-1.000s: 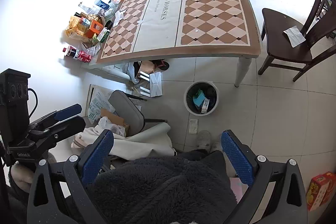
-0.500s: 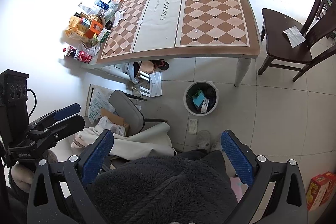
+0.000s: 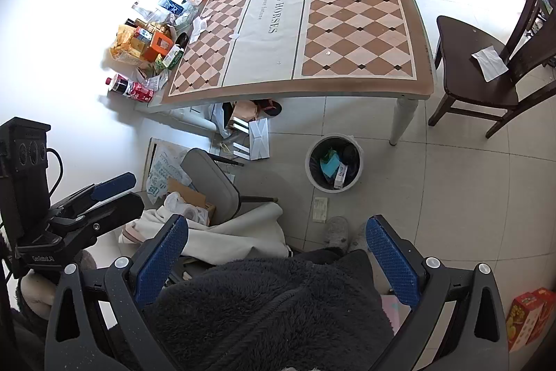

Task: Collect trash

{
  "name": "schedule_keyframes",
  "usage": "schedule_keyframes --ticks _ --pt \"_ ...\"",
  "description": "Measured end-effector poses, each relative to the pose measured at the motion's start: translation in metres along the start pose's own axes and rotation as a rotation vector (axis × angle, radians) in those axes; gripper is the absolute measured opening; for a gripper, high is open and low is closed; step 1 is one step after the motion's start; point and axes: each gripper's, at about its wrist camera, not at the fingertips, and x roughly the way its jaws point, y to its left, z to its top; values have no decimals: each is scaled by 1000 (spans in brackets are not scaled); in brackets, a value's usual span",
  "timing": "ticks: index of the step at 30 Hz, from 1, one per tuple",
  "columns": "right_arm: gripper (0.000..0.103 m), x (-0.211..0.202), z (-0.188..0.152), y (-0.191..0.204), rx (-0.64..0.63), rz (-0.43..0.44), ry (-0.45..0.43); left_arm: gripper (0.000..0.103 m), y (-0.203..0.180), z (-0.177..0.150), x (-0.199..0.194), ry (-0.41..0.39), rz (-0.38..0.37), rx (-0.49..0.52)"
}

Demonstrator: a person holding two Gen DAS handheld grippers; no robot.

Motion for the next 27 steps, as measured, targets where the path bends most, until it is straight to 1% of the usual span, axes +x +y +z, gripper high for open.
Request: schedule_keyframes --ticks 27 --pt "103 -3 8 -6 -17 4 4 103 -1 1 2 -5 0 -3"
